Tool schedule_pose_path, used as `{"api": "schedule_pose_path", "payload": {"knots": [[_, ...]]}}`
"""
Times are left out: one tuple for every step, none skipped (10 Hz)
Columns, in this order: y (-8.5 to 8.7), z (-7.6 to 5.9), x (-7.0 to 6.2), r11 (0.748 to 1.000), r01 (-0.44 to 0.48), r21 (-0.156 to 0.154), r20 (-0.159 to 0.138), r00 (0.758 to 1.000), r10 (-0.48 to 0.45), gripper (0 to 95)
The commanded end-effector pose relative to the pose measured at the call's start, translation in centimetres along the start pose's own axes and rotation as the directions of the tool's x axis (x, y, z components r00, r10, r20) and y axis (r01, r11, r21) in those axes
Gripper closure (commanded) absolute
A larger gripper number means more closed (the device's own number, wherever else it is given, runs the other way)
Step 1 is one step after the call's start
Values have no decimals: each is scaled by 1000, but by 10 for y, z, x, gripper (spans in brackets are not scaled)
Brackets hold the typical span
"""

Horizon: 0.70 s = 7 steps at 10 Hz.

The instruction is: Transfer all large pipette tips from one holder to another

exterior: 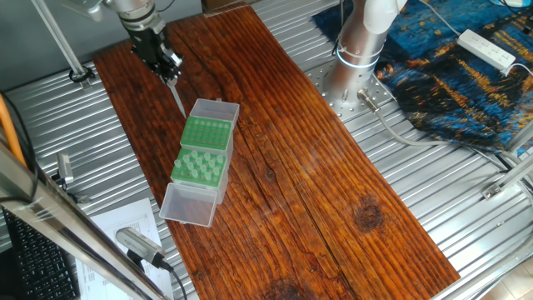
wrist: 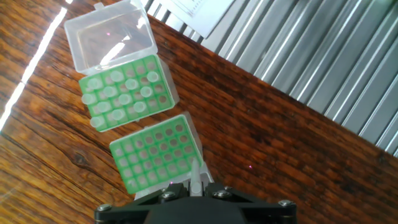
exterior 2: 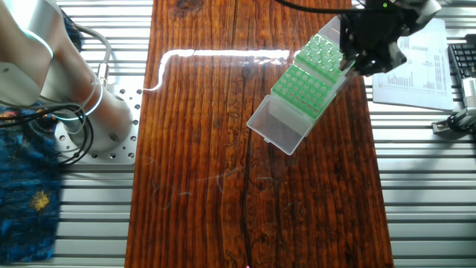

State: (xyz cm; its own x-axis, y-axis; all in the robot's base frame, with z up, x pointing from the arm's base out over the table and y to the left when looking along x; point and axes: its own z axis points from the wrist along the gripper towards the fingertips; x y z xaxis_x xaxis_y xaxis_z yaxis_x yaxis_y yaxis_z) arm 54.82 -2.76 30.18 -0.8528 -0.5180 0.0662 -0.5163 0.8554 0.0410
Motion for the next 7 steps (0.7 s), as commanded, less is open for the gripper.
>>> {"api": "schedule_pose_path", "payload": {"knots": [[-1,4,2,1000,5,5,3,1000,-5,950],[-3,7,3,1000,6,7,13,1000,-6,950],[-3,7,3,1000,7,6,17,1000,-7,950],[-2,6,3,1000,8,8,19,1000,-8,950],[-2,6,4,1000,8,10,18,1000,-8,950],[-1,7,5,1000,10,11,20,1000,-11,950],[0,8,7,1000,10,12,23,1000,-10,950]]}}
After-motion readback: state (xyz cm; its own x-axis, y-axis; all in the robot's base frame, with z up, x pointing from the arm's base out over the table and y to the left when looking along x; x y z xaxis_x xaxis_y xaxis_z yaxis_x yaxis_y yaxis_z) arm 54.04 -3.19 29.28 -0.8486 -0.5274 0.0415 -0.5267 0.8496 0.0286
